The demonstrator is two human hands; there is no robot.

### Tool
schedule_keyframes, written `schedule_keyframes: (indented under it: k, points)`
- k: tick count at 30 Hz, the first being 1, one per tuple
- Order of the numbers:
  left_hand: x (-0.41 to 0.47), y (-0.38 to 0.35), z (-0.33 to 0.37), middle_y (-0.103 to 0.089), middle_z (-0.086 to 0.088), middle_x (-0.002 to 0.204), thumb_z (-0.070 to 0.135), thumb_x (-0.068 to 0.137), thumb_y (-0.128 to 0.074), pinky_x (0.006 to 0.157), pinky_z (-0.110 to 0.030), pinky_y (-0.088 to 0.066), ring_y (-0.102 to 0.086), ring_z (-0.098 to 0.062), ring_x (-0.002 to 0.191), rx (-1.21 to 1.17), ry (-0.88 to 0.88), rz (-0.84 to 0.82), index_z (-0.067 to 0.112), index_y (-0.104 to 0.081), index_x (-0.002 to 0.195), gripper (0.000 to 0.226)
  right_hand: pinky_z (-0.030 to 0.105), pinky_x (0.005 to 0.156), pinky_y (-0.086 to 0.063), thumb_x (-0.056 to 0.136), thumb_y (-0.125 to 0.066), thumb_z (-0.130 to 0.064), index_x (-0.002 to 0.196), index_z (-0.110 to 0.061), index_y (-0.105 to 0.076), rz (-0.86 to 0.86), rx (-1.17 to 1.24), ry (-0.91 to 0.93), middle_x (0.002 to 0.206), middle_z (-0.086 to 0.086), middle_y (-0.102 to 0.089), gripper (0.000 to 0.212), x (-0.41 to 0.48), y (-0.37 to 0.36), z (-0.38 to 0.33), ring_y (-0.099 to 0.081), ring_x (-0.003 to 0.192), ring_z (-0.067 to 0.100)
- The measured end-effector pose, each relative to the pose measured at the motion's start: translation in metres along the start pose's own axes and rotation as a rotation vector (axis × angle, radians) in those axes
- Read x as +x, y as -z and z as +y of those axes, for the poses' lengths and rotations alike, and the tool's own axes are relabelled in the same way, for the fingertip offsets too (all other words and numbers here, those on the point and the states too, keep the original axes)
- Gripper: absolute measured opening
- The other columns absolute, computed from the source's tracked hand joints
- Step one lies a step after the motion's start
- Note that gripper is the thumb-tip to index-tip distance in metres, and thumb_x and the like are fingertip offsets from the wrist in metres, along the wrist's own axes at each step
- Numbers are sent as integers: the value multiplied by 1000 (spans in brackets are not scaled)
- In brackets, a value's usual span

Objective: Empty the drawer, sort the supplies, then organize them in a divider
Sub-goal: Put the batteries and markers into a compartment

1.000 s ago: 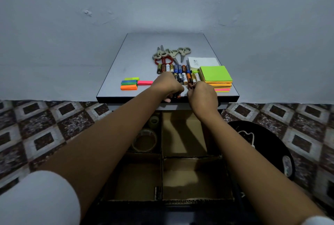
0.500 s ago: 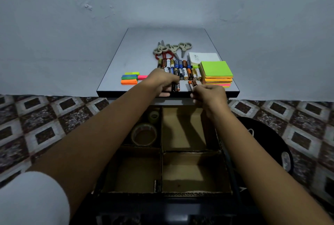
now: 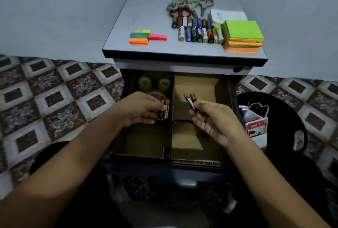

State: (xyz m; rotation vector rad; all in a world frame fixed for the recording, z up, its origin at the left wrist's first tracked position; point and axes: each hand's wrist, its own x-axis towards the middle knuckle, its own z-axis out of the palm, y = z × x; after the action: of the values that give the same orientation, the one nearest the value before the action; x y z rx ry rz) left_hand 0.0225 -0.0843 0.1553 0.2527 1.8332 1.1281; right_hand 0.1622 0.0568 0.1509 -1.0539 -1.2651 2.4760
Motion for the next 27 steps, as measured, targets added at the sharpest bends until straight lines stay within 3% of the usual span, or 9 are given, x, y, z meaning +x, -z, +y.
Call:
schedule_keyframes:
  k: [5, 11, 18, 23, 27]
  points:
    - [14, -1, -57, -65, -6, 78, 11, 84, -66, 62, -23, -50, -59, -14, 69, 101, 199, -107, 12, -63, 78, 8, 15, 50, -53, 89, -55, -2, 81, -5, -63, 22, -10, -50, 56, 2, -67, 11, -5, 2, 25, -65, 52, 6]
    - [33, -10, -84, -54, -8, 73, 8, 85, -66, 46, -20, -49, -53, -15, 61, 262, 284, -62, 6, -59, 76, 11, 14, 52, -53, 88, -56, -3, 83, -7, -66, 36, -58, -34, 58, 1, -68, 11, -6, 2, 37, -65, 53, 5]
    - [38, -14, -91, -58, -7, 69, 10, 84, -67, 45, -19, -49, -57, -14, 59, 316, 272, -62, 5, -60, 75, 13, 14, 54, -53, 88, -57, -3, 85, -8, -66, 48, -77, -28, 60, 1, -69, 11, -2, -1, 40, -65, 53, 4]
    - [36, -15, -93, -65, -9, 74, 17, 85, -67, 61, -26, -54, -63, -16, 62, 279, 259, -58, -2, -62, 89, 20, 15, 55, -54, 86, -58, -4, 88, -9, -66, 48, -91, -25, 63, 1, -69, 10, -1, 0, 42, -65, 55, 4]
    - [36, -15, -92, -64, -5, 79, 13, 88, -63, 58, -25, -54, -63, -13, 60, 317, 174, -43, 9, -59, 91, 6, 15, 55, -54, 86, -57, -3, 88, -9, -66, 48, -113, -21, 62, 1, -70, 11, 0, -3, 44, -65, 55, 4]
